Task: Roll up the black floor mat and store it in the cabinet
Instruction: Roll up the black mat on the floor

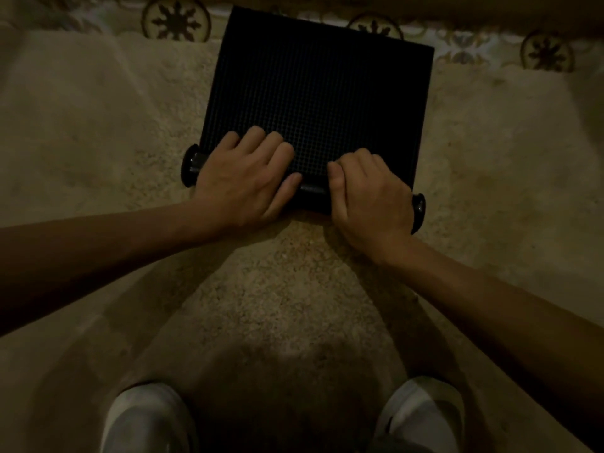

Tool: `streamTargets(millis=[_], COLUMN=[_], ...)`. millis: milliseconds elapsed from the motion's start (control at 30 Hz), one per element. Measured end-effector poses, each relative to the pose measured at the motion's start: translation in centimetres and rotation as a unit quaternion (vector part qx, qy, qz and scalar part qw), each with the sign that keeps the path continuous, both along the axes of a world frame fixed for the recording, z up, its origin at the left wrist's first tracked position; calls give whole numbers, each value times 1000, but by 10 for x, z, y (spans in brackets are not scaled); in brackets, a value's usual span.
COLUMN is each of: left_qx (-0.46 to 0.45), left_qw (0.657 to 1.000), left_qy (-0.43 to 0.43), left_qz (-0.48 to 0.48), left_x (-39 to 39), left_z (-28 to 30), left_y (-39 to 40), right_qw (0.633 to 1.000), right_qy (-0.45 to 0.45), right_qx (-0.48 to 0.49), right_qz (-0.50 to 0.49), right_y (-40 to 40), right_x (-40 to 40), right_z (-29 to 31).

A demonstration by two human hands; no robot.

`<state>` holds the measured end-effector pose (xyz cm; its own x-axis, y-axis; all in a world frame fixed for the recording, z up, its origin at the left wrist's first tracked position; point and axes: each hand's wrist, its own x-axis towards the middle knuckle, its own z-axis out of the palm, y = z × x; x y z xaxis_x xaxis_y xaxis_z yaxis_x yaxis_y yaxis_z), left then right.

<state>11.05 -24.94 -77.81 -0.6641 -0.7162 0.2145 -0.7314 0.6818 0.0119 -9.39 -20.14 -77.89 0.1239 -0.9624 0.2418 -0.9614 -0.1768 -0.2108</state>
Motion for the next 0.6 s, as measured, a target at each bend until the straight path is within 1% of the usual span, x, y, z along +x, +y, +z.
streamTargets(millis=[100,233,433,500,567,600], left_qx=[10,25,50,41,18,6], left_qw=[1000,999,997,998,998,998], left_qy=[23,45,51,54,53,48], left_qz=[-9,-10,17,14,11,27], left_x=[-1,-2,-9,-9,-12,-14], left_z=[1,4,10,9,11,13], left_y=[-7,-12,-28,-28,-29,-30], right_qw=[1000,998,997,997,998,998], right_qy=[5,39,67,77,63,51], right_qx=[-17,-17,-12,-5,5,12], right_qz=[25,46,-24,-29,-26,-27], right_y=[-2,0,-3,-10,-19,-24], right_x=[0,-1,5,4,2,1], right_z=[2,5,4,5,8,10])
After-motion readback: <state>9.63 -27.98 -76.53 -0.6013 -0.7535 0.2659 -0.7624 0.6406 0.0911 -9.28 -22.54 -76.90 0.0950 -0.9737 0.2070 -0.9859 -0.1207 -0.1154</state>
